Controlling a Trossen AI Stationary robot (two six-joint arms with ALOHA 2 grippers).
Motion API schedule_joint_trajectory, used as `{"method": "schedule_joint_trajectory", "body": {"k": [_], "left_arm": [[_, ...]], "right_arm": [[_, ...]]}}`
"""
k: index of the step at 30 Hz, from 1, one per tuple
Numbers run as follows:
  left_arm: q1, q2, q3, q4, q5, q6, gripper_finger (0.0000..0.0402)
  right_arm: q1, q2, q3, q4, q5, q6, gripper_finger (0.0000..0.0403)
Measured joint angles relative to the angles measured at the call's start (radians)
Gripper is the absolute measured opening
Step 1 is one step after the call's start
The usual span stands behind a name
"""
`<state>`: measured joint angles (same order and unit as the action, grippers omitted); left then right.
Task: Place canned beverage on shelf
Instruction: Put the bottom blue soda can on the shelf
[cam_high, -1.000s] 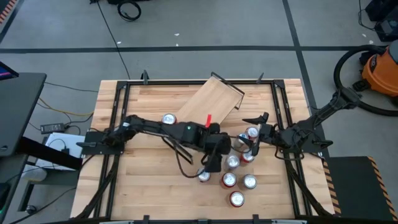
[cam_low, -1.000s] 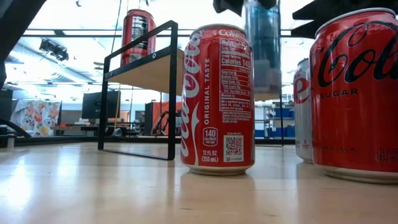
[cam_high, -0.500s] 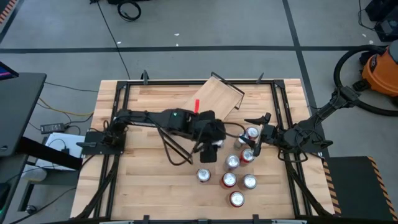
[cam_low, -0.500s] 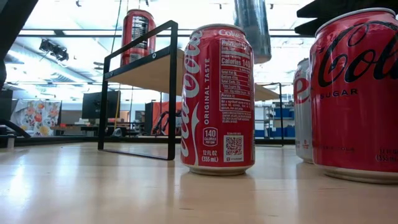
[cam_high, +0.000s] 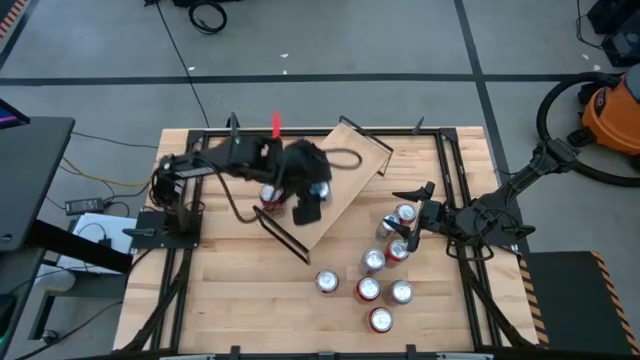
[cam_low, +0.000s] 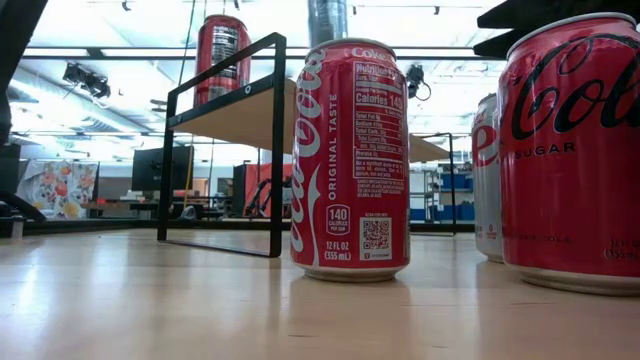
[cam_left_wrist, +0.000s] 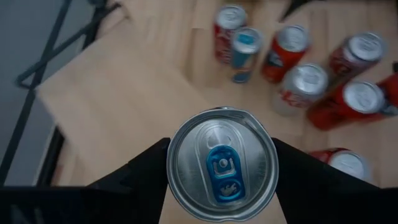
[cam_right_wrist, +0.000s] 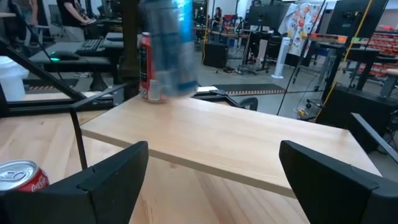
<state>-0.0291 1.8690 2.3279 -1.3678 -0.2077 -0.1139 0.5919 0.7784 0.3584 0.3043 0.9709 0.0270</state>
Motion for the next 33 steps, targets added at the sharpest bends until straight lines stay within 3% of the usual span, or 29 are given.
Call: {"method": "schedule_joint_trajectory", "body": {"k": [7, 15, 22, 33], "left_arm": [[0.099, -0.067, -0.09, -0.02, -0.002, 0.023, 0.0243], [0.2, -0.215, -0.339, 0.148, 0.08, 0.072, 0.0243], [0.292, -0.329, -0.539, 0.212, 0.131, -0.02, 0.0243], [0.301, -0.332, -0.619, 0.216, 0.179, -0.103, 0.0243]], "right_arm": [[0.005, 0.006, 0.0, -0.015, -0.016, 0.026, 0.0373], [0.005, 0.007, 0.0, -0.003, -0.025, 0.026, 0.0373], [0.005, 0.007, 0.0, 0.009, -0.025, 0.021, 0.0373], [0.003, 0.007, 0.0, 0.009, -0.024, 0.019, 0.0373]]}}
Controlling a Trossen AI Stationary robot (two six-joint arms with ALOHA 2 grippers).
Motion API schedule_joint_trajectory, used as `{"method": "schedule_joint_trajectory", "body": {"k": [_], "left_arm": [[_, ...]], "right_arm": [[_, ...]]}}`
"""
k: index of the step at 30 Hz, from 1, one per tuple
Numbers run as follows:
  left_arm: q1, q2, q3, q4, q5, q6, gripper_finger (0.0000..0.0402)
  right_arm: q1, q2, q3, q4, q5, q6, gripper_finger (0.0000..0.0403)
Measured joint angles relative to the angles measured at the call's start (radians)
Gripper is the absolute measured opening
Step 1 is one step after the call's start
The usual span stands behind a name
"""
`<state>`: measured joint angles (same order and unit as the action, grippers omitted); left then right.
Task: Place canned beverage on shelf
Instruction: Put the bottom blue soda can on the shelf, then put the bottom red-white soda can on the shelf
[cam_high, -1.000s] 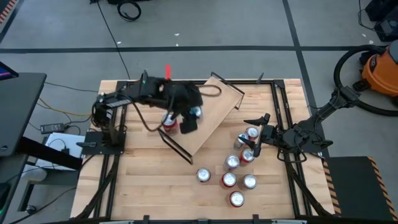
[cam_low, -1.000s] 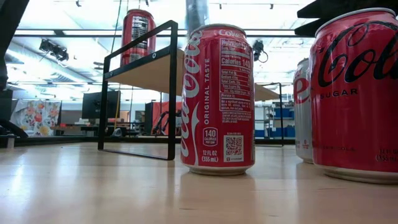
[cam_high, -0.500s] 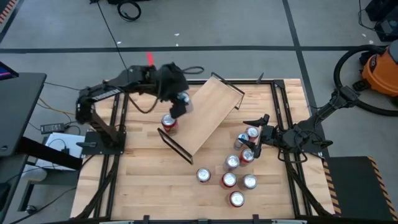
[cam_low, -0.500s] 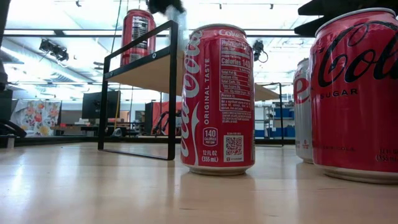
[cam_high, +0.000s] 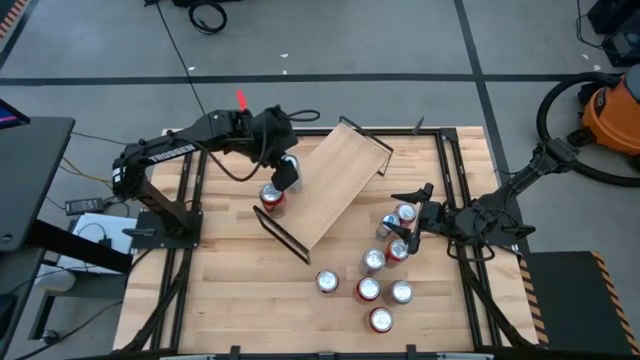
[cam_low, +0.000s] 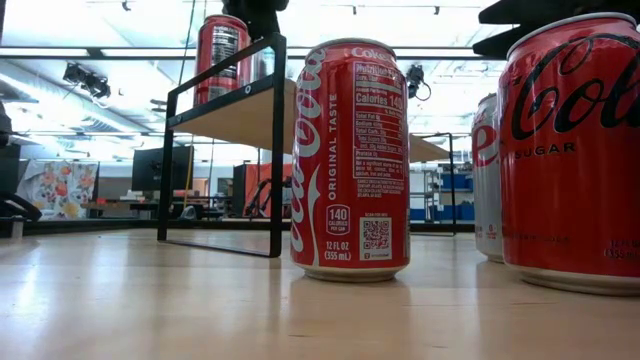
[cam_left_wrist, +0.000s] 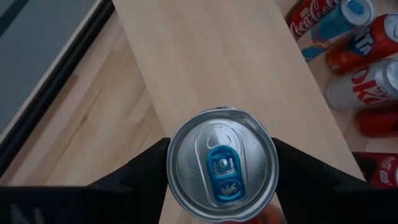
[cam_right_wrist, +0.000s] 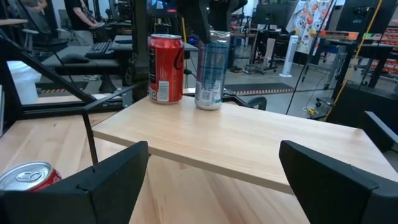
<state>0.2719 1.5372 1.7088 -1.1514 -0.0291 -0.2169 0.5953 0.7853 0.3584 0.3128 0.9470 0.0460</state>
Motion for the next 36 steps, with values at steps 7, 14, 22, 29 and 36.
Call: {"method": "schedule_joint_trajectory", "body": {"k": [7, 14, 22, 29, 36], "left_arm": [[-0.012, 0.0, 0.0, 0.008, -0.001, 0.005, 0.0243], [-0.047, 0.0, 0.0, 0.019, -0.004, 0.018, 0.0261], [-0.104, 0.0, 0.001, 0.028, -0.086, 0.029, 0.0305], [-0.107, 0.0, 0.001, 0.033, -0.089, 0.029, 0.0311], [-0.107, 0.0, 0.001, 0.042, -0.093, 0.043, 0.0311]], "right_arm": [[0.0, 0.0, 0.0, 0.0, 0.001, 0.0, 0.0373], [-0.002, 0.0, 0.0, 0.0, 0.001, -0.001, 0.0373], [-0.008, 0.0, 0.0, 0.0, 0.002, 0.003, 0.0373], [-0.008, 0.0, 0.0, 0.0, 0.002, 0.003, 0.0373], [-0.008, 0.0, 0.0, 0.0, 0.002, 0.003, 0.0373]]}}
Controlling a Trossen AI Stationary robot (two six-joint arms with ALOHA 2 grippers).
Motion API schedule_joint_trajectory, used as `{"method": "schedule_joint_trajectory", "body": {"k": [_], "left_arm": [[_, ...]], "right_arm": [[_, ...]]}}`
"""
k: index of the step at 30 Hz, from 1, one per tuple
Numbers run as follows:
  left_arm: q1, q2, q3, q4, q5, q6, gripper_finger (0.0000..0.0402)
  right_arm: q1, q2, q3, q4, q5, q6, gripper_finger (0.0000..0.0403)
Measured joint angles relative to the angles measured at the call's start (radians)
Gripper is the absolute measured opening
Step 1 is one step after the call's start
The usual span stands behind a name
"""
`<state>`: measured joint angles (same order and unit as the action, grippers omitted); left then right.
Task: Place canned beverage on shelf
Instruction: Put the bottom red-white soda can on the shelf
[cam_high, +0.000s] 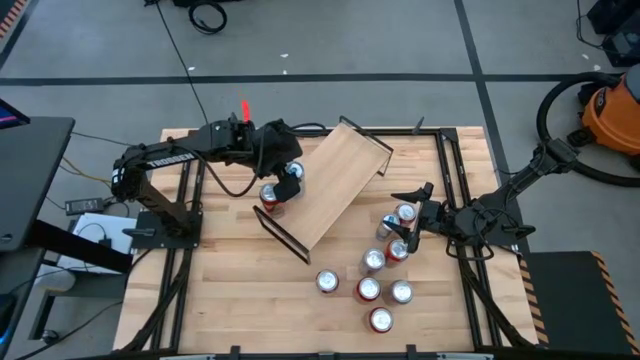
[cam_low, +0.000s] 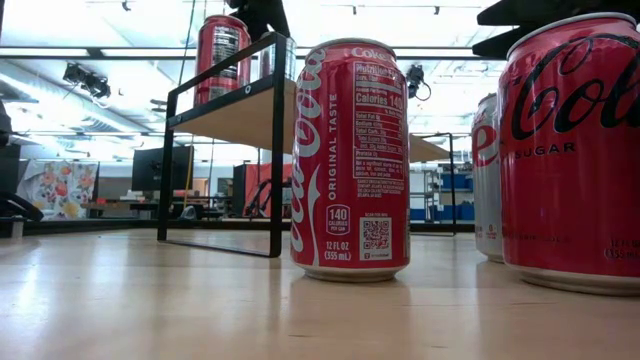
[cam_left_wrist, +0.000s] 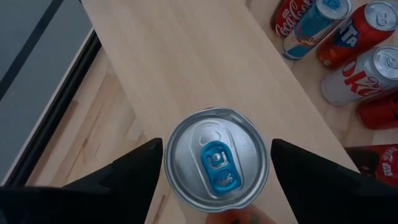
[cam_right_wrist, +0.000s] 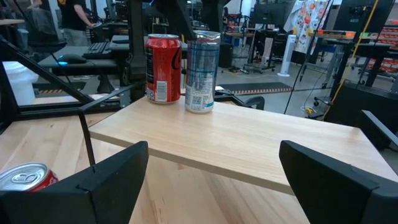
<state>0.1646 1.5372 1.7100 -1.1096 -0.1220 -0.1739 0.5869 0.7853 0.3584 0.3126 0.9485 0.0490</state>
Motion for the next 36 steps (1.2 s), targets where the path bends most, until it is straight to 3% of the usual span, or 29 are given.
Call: {"method": "schedule_joint_trajectory", "body": {"k": [7, 19, 23, 29, 36], "left_arm": [[0.0, 0.0, 0.01, -0.003, -0.044, 0.052, 0.0311], [-0.018, 0.0, 0.167, 0.013, -0.02, 0.038, 0.0311], [-0.115, 0.0, 0.18, 0.088, -0.016, 0.027, 0.0311], [-0.289, 0.056, 0.178, 0.102, -0.119, 0.005, 0.0298], [-0.458, 0.153, 0.177, 0.102, -0.12, -0.074, 0.0279]], "right_arm": [[0.0, 0.0, 0.0, 0.0, 0.0, 0.0, 0.0373], [0.0, 0.0, 0.0, 0.0, 0.0, 0.0, 0.0373], [0.0, 0.0, 0.0, 0.0, 0.008, -0.005, 0.0373], [0.0, 0.0, 0.0, 0.0, 0.026, -0.013, 0.0373], [0.0, 0.0, 0.0, -0.003, 0.026, -0.015, 0.0373]]}}
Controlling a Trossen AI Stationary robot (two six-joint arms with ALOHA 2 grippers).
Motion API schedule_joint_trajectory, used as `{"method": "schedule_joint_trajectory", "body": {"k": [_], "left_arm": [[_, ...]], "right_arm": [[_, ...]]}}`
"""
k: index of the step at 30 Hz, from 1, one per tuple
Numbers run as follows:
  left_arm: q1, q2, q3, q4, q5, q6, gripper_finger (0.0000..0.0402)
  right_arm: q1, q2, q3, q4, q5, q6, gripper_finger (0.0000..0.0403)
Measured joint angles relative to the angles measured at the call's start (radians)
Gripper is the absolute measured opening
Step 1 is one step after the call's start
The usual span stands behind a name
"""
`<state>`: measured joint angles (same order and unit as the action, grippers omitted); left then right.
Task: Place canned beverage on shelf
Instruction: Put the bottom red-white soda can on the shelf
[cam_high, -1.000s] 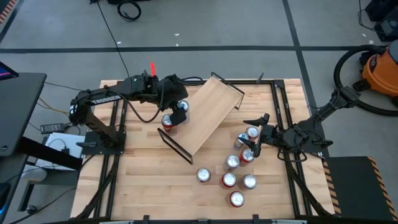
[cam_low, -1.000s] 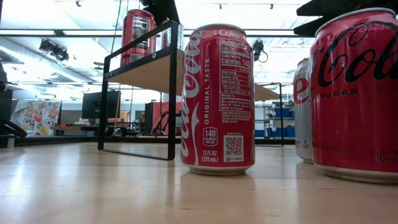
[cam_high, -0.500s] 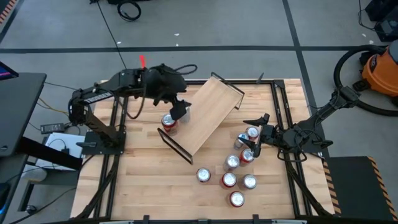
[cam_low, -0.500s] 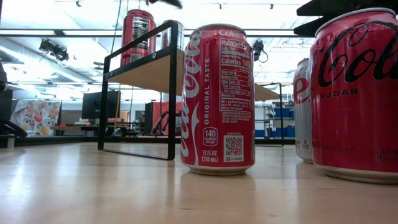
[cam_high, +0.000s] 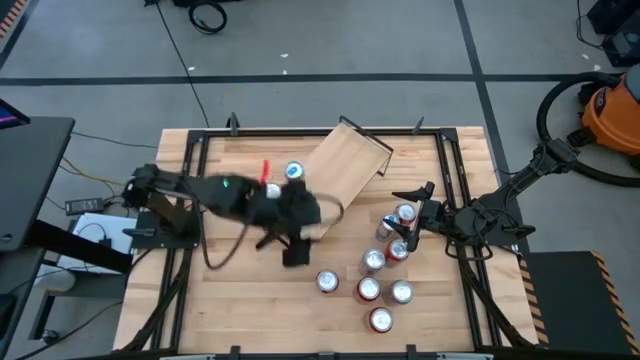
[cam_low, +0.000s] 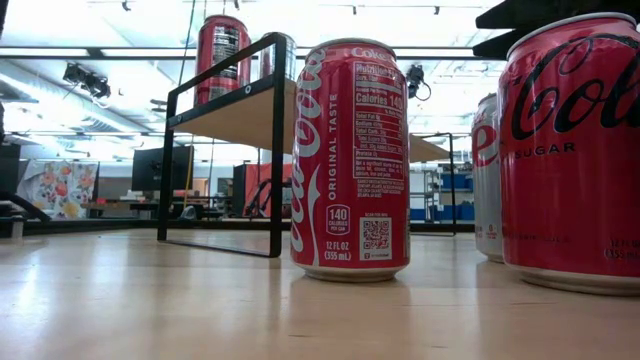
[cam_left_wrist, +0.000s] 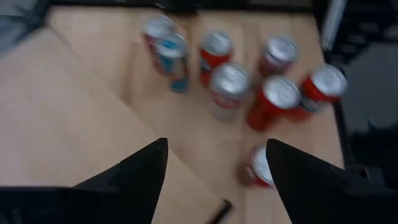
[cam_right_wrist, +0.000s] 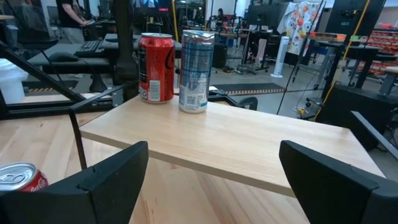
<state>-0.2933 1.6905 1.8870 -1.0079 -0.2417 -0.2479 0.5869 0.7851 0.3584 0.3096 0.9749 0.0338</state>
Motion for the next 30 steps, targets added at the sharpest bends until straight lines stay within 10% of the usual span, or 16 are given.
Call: {"method": "schedule_joint_trajectory", "body": {"k": [13, 30], "left_arm": [[-0.114, 0.189, 0.0, 0.068, 0.008, -0.027, 0.0275], [-0.114, 0.343, 0.0, 0.095, 0.063, 0.077, 0.0384]], "right_arm": [[-0.014, 0.0, 0.0, 0.003, -0.005, -0.008, 0.0373], [-0.021, 0.0, 0.0, -0.002, -0.031, 0.0, 0.0373]]}}
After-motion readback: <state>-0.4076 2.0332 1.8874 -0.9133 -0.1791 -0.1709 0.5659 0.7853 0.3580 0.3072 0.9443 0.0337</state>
